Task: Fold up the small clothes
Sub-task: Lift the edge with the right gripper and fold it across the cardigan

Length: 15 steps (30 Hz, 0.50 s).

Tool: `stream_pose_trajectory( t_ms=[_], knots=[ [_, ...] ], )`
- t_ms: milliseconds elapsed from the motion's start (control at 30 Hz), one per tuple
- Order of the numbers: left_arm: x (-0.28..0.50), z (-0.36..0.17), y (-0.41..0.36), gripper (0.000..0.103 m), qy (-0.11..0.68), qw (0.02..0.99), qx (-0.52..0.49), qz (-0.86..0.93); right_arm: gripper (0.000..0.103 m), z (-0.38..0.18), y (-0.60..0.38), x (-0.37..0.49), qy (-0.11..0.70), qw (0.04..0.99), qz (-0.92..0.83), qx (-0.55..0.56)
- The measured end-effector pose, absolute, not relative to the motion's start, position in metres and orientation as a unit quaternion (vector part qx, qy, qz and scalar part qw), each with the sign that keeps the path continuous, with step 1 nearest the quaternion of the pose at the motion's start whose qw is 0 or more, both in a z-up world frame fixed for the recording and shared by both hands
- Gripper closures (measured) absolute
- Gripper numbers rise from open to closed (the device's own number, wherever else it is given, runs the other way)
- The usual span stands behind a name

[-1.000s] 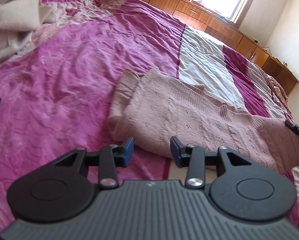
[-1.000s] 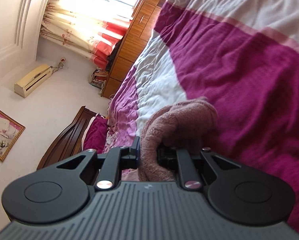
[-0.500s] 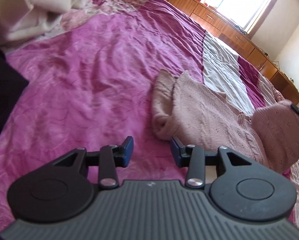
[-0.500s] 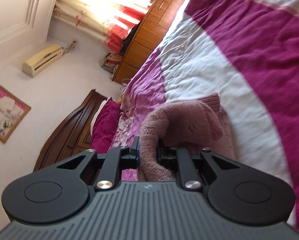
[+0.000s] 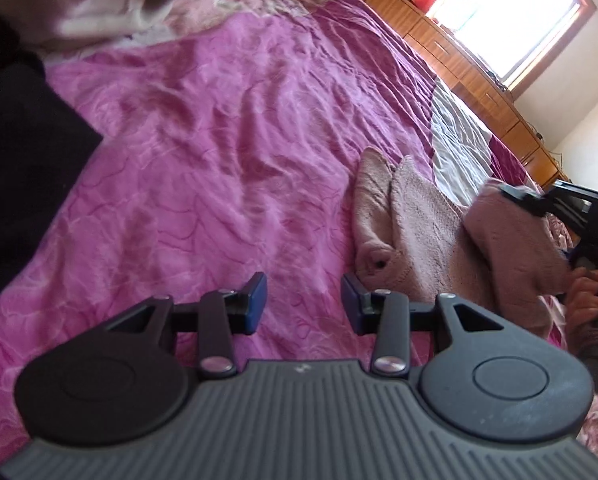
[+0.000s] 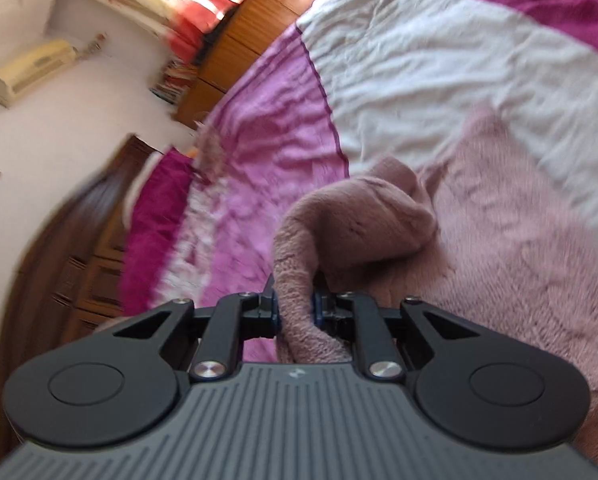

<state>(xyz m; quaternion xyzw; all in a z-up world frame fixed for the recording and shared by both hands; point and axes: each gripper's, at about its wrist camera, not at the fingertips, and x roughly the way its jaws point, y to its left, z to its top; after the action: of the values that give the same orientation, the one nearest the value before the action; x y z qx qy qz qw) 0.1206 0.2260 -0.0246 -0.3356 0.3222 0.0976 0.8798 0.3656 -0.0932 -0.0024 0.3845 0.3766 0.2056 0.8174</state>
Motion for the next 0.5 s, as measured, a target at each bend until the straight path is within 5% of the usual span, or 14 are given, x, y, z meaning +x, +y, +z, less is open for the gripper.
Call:
stream_pose_trajectory(
  t_ms=[400,500],
  knots=[
    [0.115,-0.029,0.245,0.061,0.313,0.870,-0.367,0.100,0.084,-0.044,0.008,0.342,0.383,0.845,0.179,0.326],
    [0.114,-0.029,0.248,0.061,0.310,0.868,-0.373,0.103,0.061,-0.048,0.010,0.342,0.388,0.826,0.197,0.358]
  ],
)
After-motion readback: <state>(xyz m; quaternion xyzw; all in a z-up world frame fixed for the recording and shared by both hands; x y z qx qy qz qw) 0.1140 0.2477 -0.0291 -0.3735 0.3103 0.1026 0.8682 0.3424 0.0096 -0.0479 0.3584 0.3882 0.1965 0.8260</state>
